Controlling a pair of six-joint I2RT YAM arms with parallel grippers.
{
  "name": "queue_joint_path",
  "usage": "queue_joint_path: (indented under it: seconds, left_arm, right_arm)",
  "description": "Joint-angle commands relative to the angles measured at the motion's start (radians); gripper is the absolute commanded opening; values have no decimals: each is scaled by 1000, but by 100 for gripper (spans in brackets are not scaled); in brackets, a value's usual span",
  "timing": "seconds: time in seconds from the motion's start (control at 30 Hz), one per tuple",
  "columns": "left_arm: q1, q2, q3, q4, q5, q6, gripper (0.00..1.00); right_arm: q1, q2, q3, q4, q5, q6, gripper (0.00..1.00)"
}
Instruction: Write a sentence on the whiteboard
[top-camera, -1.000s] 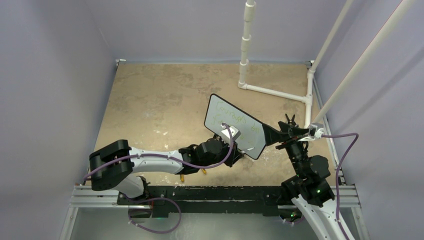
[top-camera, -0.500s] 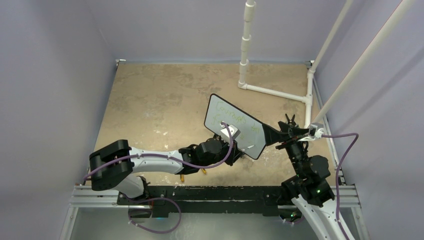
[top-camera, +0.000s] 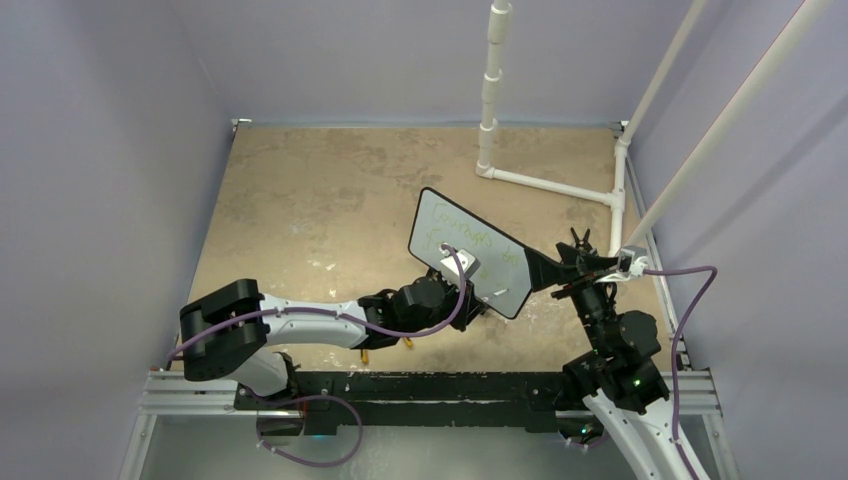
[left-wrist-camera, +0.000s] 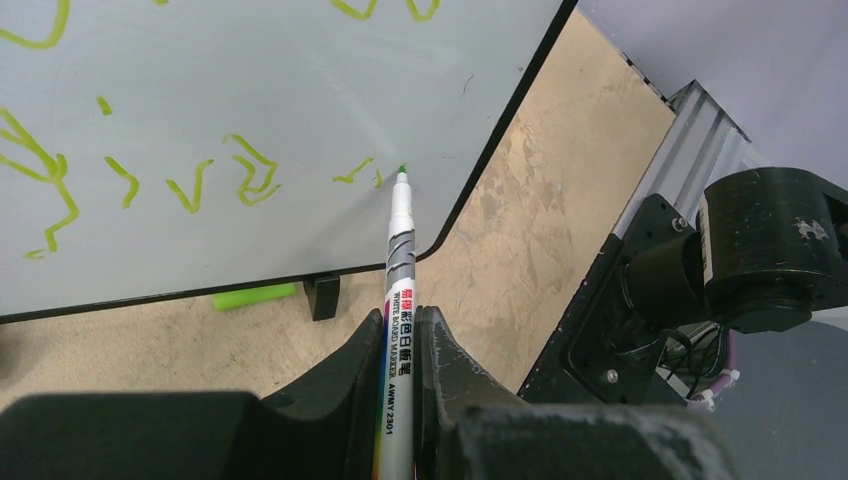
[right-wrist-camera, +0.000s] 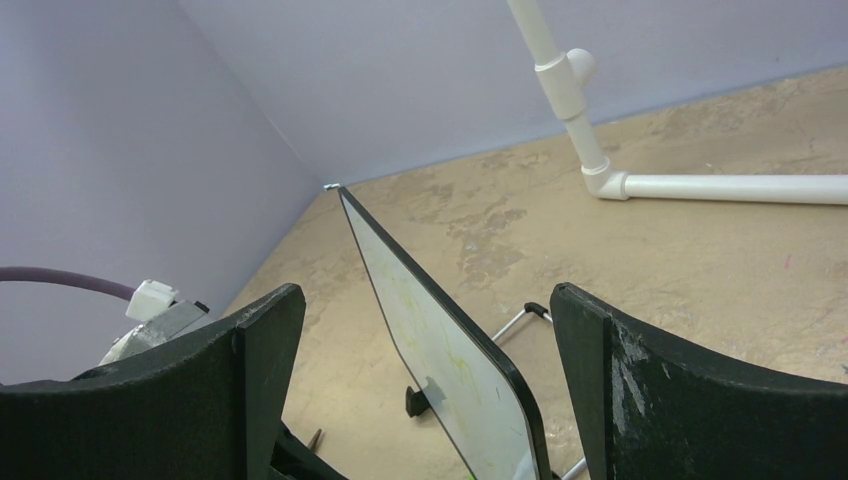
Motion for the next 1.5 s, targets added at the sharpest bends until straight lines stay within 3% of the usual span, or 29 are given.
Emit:
queue_joint_path:
  seconds: [0.0, 0.63, 1.47]
  left_arm:
    - [-3, 5, 43, 8, -37, -3, 0]
    - [-4, 38, 61, 13, 1, -1, 0]
    - [-4, -6, 44, 36, -48, 2, 0]
  right_arm:
    - [5, -11, -3, 13, 6, 6, 95]
    - [4, -10, -3, 13, 7, 8, 95]
    - [4, -12, -5, 13, 5, 8, 95]
